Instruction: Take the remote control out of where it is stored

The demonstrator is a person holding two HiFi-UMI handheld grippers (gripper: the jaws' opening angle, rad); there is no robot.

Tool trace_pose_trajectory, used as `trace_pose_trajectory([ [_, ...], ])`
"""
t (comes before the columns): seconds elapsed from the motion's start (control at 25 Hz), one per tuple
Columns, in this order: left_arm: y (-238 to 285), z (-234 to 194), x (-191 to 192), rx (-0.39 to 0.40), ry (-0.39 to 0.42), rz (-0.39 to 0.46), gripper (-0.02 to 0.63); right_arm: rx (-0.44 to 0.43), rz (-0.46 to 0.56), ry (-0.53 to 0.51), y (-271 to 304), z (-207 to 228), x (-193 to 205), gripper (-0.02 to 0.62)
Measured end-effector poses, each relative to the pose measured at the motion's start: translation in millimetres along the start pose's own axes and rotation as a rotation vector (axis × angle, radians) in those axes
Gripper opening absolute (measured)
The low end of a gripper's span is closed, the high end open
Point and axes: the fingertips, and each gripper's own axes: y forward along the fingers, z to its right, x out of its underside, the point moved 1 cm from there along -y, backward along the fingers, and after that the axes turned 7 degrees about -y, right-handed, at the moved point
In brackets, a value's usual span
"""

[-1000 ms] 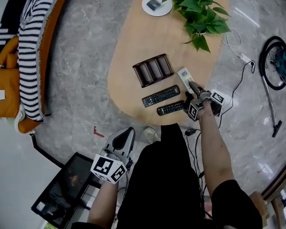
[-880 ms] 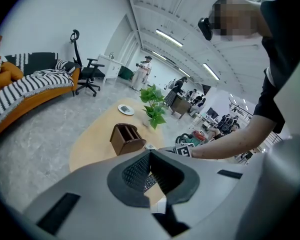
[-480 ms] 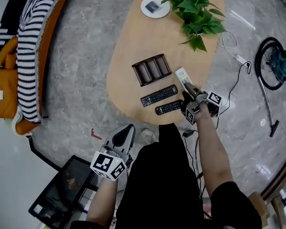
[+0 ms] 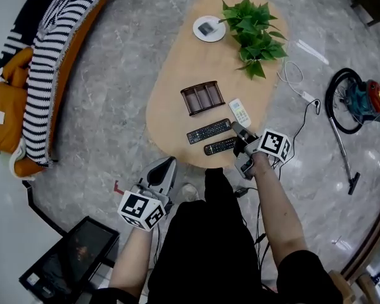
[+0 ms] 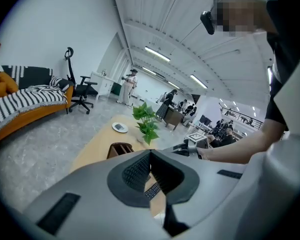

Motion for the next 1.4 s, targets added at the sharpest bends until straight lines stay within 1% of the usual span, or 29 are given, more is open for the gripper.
trace_pose_trajectory([
  [0.16, -34, 6, -9, 0.005, 0.01, 0.065, 0.008, -0.061, 0.033, -0.387, -34, -63, 17, 0.008],
  [0.24, -53, 7, -12, 0.002, 0.02, 0.094, 0.008, -0.082, 0.054, -0.535, -55, -89, 29, 0.008],
  [0.36, -83, 9, -17, -0.007, 0.038, 0.141, 0.008, -0.068, 0.105, -0.681, -87, -117, 46, 0.008],
  [0.56, -131, 17, -35, -0.016, 0.072, 0.227, 0.008, 0.013, 0.229, -0.902, -135, -159, 67, 0.008],
  [0.64, -148, 20, -44, -0.014, 0.085, 0.264, 0.008, 0.023, 0.266, -0.981, -150, -178, 75, 0.008],
  [0.72, -165, 25, -54, -0.015, 0.098, 0.299, 0.008, 0.018, 0.294, -1.03, -163, -197, 82, 0.008],
  [0.84, -189, 31, -66, -0.018, 0.12, 0.338, 0.008, 0.005, 0.344, -1.073, -183, -223, 92, 0.008],
  [0.96, -209, 38, -75, -0.017, 0.138, 0.366, 0.008, -0.018, 0.385, -1.1, -202, -245, 95, 0.008],
  [1.04, -221, 46, -79, -0.019, 0.151, 0.371, 0.008, -0.025, 0.406, -1.105, -216, -256, 97, 0.008],
  [1.2, -237, 62, -83, -0.026, 0.161, 0.376, 0.008, -0.026, 0.424, -1.122, -241, -269, 102, 0.008],
  [1.4, -241, 79, -82, -0.039, 0.156, 0.378, 0.008, -0.003, 0.425, -1.149, -266, -268, 100, 0.008],
])
